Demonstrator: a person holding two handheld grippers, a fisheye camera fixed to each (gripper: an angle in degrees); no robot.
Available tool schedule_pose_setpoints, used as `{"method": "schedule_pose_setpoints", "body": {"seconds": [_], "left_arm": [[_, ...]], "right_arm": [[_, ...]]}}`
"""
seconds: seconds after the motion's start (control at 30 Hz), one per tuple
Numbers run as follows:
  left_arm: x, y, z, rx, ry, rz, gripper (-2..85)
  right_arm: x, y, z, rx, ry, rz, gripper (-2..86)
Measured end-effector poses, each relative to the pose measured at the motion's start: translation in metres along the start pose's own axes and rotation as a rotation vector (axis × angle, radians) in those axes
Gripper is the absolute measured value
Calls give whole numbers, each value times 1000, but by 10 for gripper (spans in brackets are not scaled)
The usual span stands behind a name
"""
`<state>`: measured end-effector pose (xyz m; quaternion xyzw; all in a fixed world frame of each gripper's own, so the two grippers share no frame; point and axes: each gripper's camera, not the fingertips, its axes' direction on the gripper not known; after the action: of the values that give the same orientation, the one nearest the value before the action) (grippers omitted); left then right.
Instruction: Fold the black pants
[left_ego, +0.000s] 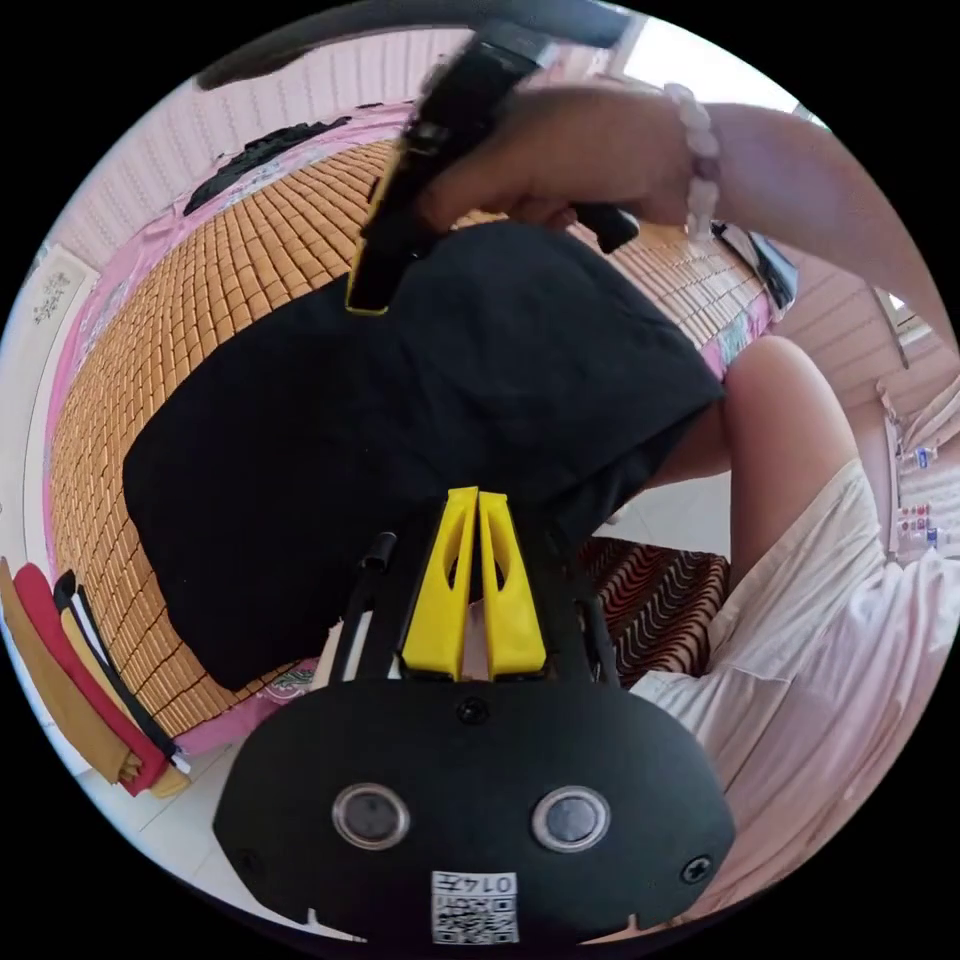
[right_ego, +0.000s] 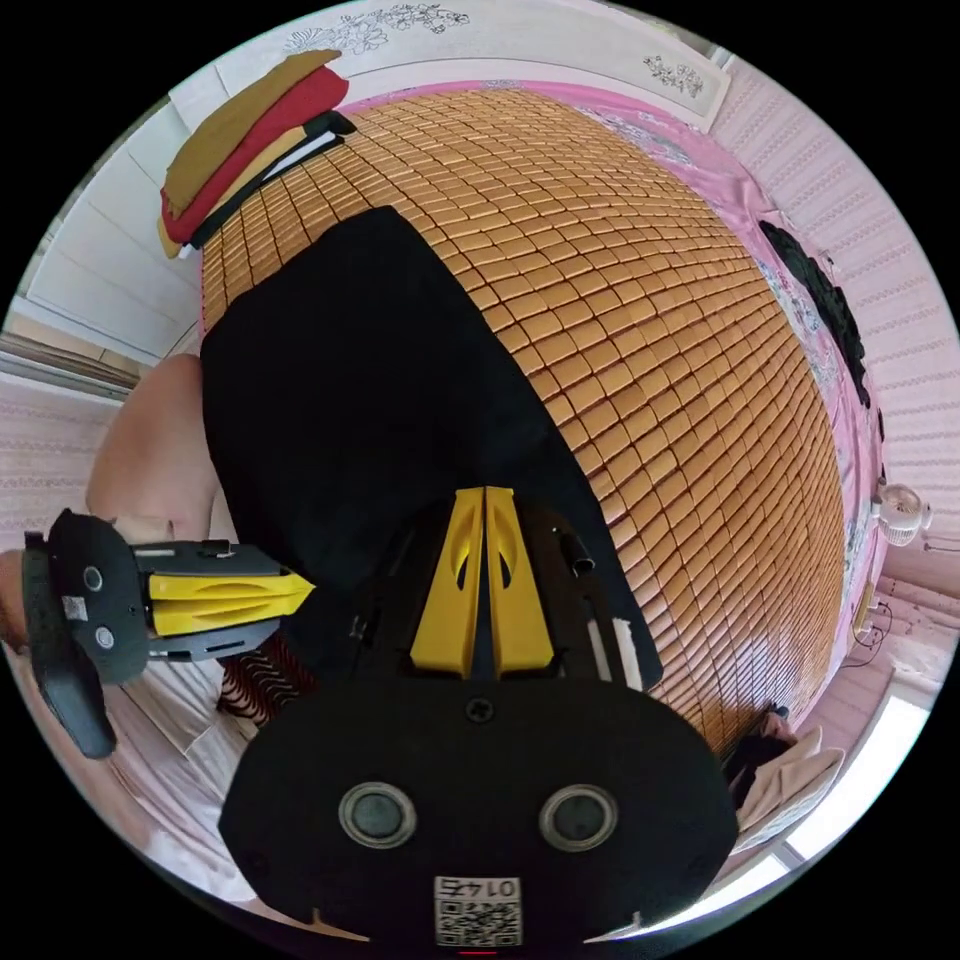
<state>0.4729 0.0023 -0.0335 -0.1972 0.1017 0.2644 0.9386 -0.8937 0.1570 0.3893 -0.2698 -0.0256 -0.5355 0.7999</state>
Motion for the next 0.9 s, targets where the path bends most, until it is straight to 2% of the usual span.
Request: {"method": "schedule_pose_setpoints", "body": {"seconds": [0.03, 0.27, 0.5, 0.57, 0.8, 0.9], "left_arm": [[2, -3, -1, 10, -2, 7, -10], [21, -39, -8, -25, 10, 58, -10], [61, -63, -15, -33, -121, 147, -10], [65, -68, -17, -32, -124, 146, -10], [72, -82, -22, -41, -88, 136, -10], [73, -86, -23, -46, -72, 137, -10]], "right_arm": [[-2, -14, 19, -113, -23, -24, -4], [-16, -50, 26, -236, 65, -130, -6], [-19, -56, 28, -300, 97, -212, -9], [-15, -55, 22, -335, 87, -265, -9], [19, -43, 26, -288, 34, -148, -9], [28, -34, 27, -304, 14, -175, -9]]}}
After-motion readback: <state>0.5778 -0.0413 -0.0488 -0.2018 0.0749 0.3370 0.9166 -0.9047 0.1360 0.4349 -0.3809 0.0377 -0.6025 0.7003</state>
